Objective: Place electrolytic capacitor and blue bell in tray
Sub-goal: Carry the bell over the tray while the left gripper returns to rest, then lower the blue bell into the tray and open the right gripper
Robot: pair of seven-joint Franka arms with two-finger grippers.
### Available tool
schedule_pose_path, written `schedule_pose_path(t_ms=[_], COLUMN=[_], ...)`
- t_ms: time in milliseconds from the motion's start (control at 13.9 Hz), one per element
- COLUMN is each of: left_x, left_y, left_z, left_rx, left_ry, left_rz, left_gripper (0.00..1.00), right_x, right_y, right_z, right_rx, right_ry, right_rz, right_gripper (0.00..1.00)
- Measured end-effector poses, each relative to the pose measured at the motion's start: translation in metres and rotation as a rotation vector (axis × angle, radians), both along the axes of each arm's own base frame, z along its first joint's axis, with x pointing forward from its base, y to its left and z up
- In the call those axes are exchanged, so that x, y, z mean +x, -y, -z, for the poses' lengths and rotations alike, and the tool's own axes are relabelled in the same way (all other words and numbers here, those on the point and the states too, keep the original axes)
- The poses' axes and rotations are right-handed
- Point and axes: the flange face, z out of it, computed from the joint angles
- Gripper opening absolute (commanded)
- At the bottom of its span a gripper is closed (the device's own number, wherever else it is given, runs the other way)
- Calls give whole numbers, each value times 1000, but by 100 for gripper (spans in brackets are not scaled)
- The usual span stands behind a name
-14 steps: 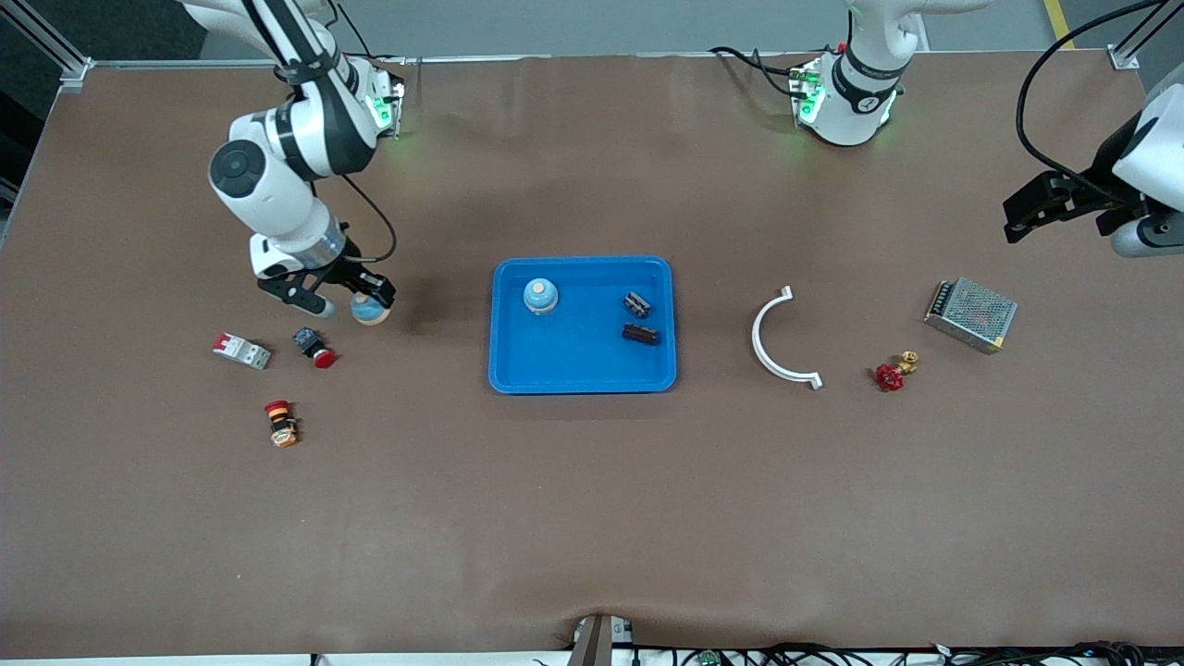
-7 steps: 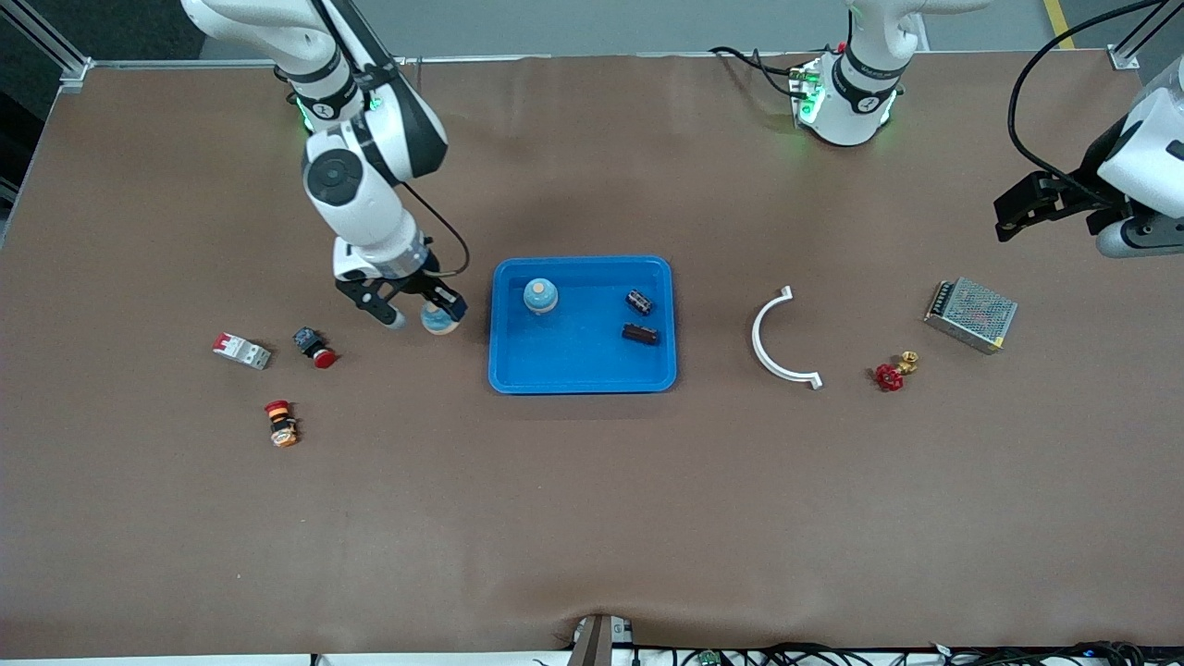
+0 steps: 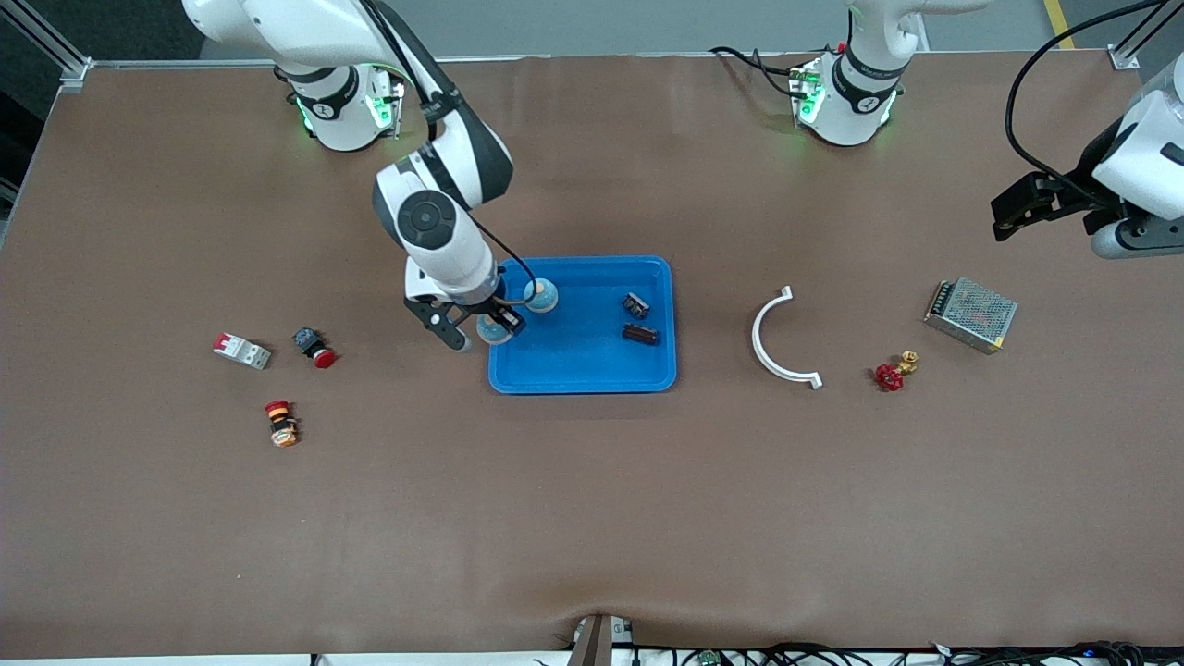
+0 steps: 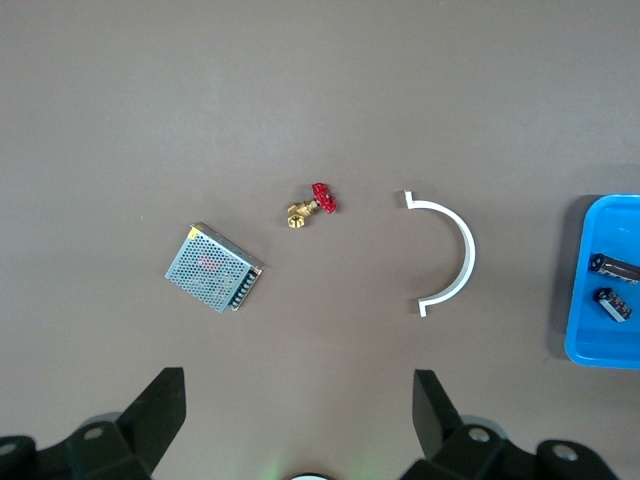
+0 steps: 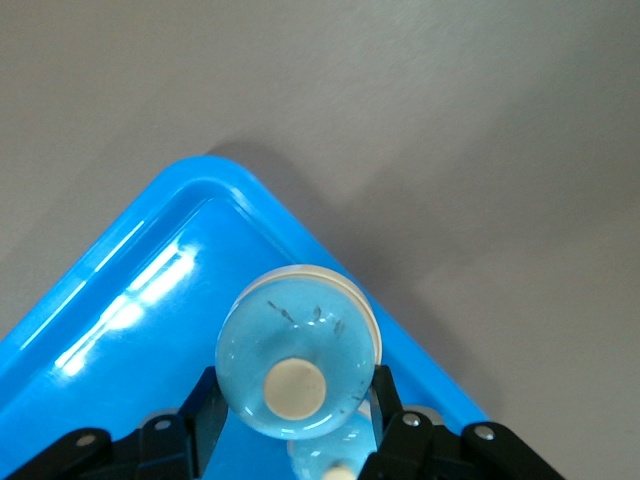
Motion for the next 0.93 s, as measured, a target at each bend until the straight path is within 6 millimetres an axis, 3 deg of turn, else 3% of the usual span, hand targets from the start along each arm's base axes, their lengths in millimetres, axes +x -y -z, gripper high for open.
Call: schedule_pose_path(t_ms=[359,934], left_x=[1,1], left_y=[5,6], left_z=[4,0], left_rx=[0,-2], left_ry=[-5,6], left_rz=[10,11], left_gripper=[100,100], right_x=[7,-5], right_y=[-26,-67], right_z=[28,67], right_rx=[-12,-68], right_ry=[-11,-11], right_rz=[14,32], right_gripper=[0,0])
